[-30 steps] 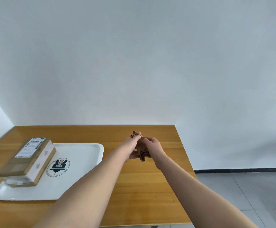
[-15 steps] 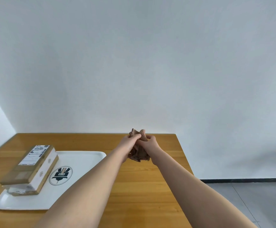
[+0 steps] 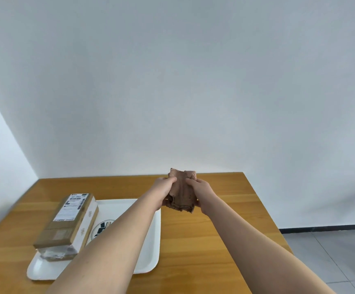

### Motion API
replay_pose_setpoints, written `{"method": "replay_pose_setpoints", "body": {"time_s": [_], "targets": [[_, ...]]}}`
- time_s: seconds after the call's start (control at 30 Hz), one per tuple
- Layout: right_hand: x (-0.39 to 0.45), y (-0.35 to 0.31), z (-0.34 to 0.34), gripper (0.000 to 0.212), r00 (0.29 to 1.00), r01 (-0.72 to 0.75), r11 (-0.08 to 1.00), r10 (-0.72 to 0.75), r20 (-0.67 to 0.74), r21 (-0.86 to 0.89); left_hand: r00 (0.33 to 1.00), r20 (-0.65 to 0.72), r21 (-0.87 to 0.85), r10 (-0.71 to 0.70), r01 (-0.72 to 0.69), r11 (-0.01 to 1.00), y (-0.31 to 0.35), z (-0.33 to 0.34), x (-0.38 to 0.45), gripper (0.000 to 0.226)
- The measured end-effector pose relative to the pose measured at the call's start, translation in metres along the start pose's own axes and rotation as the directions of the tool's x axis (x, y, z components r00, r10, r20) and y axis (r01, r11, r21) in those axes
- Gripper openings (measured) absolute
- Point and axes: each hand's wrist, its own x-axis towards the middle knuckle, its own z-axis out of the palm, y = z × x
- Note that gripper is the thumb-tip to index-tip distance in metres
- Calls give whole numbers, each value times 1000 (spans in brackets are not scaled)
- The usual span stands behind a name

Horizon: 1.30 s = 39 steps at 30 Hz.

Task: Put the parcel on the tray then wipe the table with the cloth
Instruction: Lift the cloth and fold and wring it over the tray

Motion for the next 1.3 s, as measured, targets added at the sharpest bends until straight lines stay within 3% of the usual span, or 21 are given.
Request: {"method": "replay_pose_setpoints", "body": {"time_s": [0.3, 0.5, 0.63, 0.73, 0.87, 1.1, 1.3], "targets": [[9, 18, 40, 20, 998, -40, 991, 33, 59, 130, 990, 83, -60, -111, 116, 991, -19, -58, 7, 42], [25, 27, 45, 18, 994, -90, 985, 80, 74, 145, 999, -34, -47, -40, 39, 998, -32, -62, 24, 33], [41, 30, 42, 23, 994, -108, 991, 107, -26, -80, 991, -130, -23, 36, -39, 999, -33, -53, 33, 25], [52, 27, 40, 38, 975, -212, 951, 223, 22, -227, 986, -164, -23, -19, 16, 1000, -36, -49, 40, 22], [69, 26, 40, 22, 999, -50, 876, 38, -34, -479, 976, -185, -61, -114, 105, 993, -40, -46, 53, 36], [84, 30, 51, 19, 993, 19, 771, -88, -76, -636, 965, -177, -158, -193, 165, 974, -51, -51, 63, 36], [92, 35, 73, 24, 995, -3, 759, -61, -76, -652, 970, -153, -218, -190, 155, 964, -56, -71, 74, 45]]}}
